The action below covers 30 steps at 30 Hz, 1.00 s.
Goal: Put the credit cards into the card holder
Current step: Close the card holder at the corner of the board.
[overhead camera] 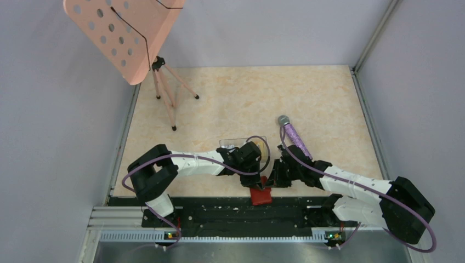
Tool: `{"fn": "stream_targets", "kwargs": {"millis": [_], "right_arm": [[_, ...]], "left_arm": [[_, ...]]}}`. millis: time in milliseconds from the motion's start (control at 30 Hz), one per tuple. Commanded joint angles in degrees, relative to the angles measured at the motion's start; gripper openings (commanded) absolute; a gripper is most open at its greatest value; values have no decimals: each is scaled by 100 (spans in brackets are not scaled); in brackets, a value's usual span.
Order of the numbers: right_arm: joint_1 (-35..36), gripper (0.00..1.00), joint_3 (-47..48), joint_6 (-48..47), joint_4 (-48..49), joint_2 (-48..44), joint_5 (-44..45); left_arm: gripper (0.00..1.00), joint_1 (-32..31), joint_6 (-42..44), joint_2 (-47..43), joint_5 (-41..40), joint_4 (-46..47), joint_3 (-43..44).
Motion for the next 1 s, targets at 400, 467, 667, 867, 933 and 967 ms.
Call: {"fn": "stream_targets", "kwargs": {"millis": [400, 467, 667, 867, 933, 967], "right_arm": [[92, 0, 170, 33, 265, 344, 8], [99, 0, 174, 31, 276, 381, -5], [153, 0, 154, 39, 319, 442, 6], [377, 0, 169, 21, 214, 640, 210], [508, 0, 277, -39, -64, 736, 427], [582, 0, 330, -68, -202, 794, 530]], "left_arm": [[0, -49, -127, -83, 44, 239, -233], [0, -49, -117, -6, 60, 261, -230], [0, -44, -117, 76, 77, 227, -272], [0, -46, -215, 218, 30, 113, -362], [0, -45, -259, 320, 20, 37, -364], [0, -44, -284, 390, 11, 2, -364]]}}
